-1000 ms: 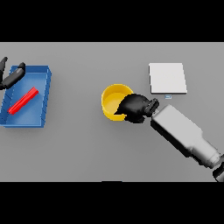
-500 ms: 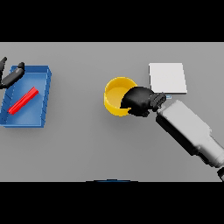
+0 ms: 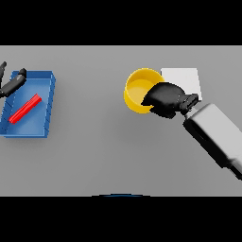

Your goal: Pick up the red beaker and tilt it to pour out 1 green nut into yellow bowl. Pick up the yellow bowl and place it on the metallic measuring scale.

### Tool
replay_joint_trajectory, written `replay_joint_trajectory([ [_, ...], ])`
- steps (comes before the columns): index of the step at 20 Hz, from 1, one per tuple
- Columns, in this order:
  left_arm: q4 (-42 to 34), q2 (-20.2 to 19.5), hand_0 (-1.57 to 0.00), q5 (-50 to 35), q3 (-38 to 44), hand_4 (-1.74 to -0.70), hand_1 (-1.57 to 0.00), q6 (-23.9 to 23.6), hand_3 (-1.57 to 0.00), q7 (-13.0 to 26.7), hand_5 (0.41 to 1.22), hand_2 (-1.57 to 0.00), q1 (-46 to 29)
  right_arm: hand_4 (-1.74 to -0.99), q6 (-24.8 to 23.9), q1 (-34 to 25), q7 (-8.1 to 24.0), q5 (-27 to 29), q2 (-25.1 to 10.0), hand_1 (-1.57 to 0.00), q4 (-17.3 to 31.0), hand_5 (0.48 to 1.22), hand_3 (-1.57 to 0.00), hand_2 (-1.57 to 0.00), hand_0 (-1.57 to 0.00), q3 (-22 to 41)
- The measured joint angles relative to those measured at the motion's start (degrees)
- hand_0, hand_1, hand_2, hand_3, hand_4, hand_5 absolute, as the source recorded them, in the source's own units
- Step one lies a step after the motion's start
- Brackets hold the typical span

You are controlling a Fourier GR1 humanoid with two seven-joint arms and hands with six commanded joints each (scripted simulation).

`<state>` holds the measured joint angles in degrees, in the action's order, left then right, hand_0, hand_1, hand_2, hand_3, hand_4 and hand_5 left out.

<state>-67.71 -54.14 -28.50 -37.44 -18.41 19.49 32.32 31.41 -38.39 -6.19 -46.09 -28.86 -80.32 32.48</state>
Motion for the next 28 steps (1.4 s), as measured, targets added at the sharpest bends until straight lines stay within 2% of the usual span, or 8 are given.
replay_joint_trajectory([
  [4,-0.55,0.04,0.0,0.05,0.01,-0.73,0.0,-0.69,0.0,0.64,0.715,0.0,0.19,-1.741,-3.22,-0.99,-0.04,-1.1,-1.76,-1.57,2.76,1.221,-1.15,-1.54,-1.57,-1.92],
  [5,-0.9,-0.13,0.0,0.05,0.07,-0.73,0.0,-0.76,0.0,0.11,0.719,0.0,-0.03,-1.741,-4.21,-1.97,-0.34,-1.19,-2.03,-1.57,4.96,1.221,-1.15,-1.54,-1.57,-2.76],
  [8,-1.49,-0.31,0.0,-0.24,-0.27,-0.73,0.0,-0.65,0.0,2.46,0.724,0.0,0.09,-1.741,-6.1,-2.72,0.12,-1.13,-2.05,-1.57,9.18,1.221,-1.15,-1.54,-1.57,-4.24],
  [12,-0.39,0.27,0.0,-0.45,-0.07,-0.74,0.0,-0.36,0.0,2.65,0.738,0.0,0.35,-1.741,-10.66,-3.4,-3.3,-2.1,-3.45,-1.57,15.55,1.221,-1.15,-1.55,-1.57,-5.48],
  [15,-1.5,-0.36,0.0,0.22,-0.64,-0.72,0.0,-0.59,0.0,3.78,0.732,0.0,0.78,-1.741,-12.18,-4.79,-2.71,-2.29,-2.94,-1.57,21.44,1.221,-1.16,-1.52,-1.57,-6.63],
  [20,-1.52,-0.45,0.0,-0.16,-0.31,-0.73,0.0,-0.87,0.0,3.73,0.713,0.0,0.31,-1.741,-16.18,-7.0,-4.23,-3.48,-1.21,-1.57,31.85,1.221,-1.29,-1.45,-1.57,-8.33],
  [25,-1.37,-0.25,0.0,-0.13,-0.53,-0.73,0.0,-0.26,0.0,3.14,0.714,0.0,0.08,-1.741,-16.71,-7.52,-5.83,-2.99,0.02,-1.57,36.7,1.221,-1.41,-1.39,-1.55,-10.03],
  [28,-1.46,-0.67,0.0,-0.2,-0.31,-0.73,0.0,-0.26,0.0,3.35,0.712,0.0,0.17,-1.741,-16.2,-8.04,-5.16,-3.03,1.09,-1.57,39.28,1.221,-1.49,-1.36,-1.42,-10.8],
])
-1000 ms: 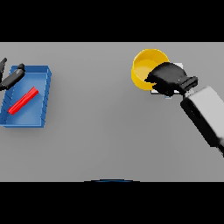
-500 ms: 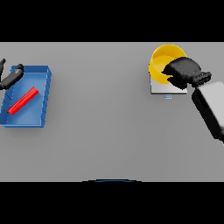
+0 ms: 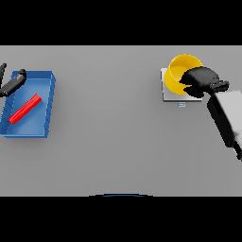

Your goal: Pick up the red beaker and tilt it to pour out 1 green nut into yellow bowl. Pick up the yellow bowl and place it on the metallic measuring scale.

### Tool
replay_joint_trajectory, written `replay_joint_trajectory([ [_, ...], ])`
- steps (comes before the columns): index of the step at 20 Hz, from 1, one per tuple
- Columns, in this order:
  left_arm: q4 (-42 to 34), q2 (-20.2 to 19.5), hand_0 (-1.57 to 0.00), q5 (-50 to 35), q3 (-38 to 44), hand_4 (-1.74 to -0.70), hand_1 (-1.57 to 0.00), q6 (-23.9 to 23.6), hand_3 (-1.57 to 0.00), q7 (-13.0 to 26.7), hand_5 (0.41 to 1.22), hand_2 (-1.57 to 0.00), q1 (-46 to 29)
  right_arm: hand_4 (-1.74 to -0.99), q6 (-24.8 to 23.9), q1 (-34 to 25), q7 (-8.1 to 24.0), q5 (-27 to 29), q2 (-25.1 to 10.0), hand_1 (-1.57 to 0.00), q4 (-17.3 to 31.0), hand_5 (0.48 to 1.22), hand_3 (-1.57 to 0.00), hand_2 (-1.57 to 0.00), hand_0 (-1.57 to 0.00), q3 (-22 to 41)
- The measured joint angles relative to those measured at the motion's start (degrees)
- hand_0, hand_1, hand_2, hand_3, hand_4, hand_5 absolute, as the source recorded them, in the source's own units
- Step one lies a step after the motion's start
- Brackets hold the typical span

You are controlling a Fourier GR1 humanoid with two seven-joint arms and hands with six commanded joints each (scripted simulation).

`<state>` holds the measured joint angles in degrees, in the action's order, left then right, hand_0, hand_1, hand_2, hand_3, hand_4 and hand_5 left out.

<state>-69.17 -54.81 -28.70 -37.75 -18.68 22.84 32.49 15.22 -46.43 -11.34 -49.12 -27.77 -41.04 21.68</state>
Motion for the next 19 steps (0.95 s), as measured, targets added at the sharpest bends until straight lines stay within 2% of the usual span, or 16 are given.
replay_joint_trajectory([
  [1,-0.21,-0.17,0.0,-0.02,-0.13,-0.73,0.0,-0.03,0.0,0.16,0.713,0.0,-0.4,-1.741,0.33,0.19,-0.85,-0.1,-0.07,-1.57,0.2,1.221,-1.43,-1.37,-1.4,0.06],
  [2,-0.13,0.21,0.0,0.25,-0.4,-0.73,0.0,-0.25,0.0,0.02,0.715,0.0,-0.47,-1.741,0.31,0.21,-0.05,-0.24,0.26,-1.57,0.16,1.221,-1.36,-1.39,-1.4,-0.09],
  [3,-0.61,-0.03,0.0,0.31,-0.42,-0.73,0.0,-0.4,0.0,0.26,0.717,0.0,-0.32,-1.741,0.6,0.05,-0.77,-0.35,0.11,-1.46,0.42,1.221,-1.2,-1.42,-1.33,-0.15],
  [4,-0.29,0.11,0.0,0.14,-0.36,-0.73,0.0,-0.26,0.0,1.12,0.72,0.0,0.21,-1.701,1.28,0.17,-0.21,-0.07,0.33,-1.32,0.01,1.221,-1.06,-1.33,-1.13,-0.48],
  [6,-0.53,-0.25,0.0,-0.1,0.02,-0.73,0.0,-0.21,0.0,0.28,0.728,0.0,-0.18,-1.619,1.78,0.67,-1.84,0.76,-0.14,-0.98,-0.1,1.072,-0.83,-1.04,-0.72,-1.29],
  [8,0.23,0.69,0.0,0.15,-0.28,-0.73,0.0,-0.07,0.0,-0.08,0.723,0.0,0.17,-1.563,3.37,-0.19,-0.51,1.11,-0.22,-0.7,0.26,0.971,-0.67,-0.8,-0.46,-1.71],
  [10,0.53,0.8,0.0,-0.04,-0.21,-0.73,0.0,0.21,0.0,-0.04,0.712,0.0,0.18,-1.517,3.94,0.1,-0.3,0.74,-0.37,-0.48,0.35,0.902,-0.57,-0.6,-0.29,-1.22],
  [14,0.92,0.69,0.0,-0.03,-0.06,-0.72,0.0,0.36,0.0,-0.58,0.7,0.0,-0.05,-1.456,3.22,-0.2,-2.44,-0.48,-0.52,-0.19,0.79,0.827,-0.41,-0.31,-0.12,0.13],
  [19,0.84,0.58,0.0,-0.08,-0.05,-0.72,0.0,0.67,0.0,-0.39,0.693,0.0,0.21,-1.41,4.77,0.2,-0.62,-0.22,-0.37,-0.06,0.88,0.759,-0.27,-0.1,-0.04,0.0],
])
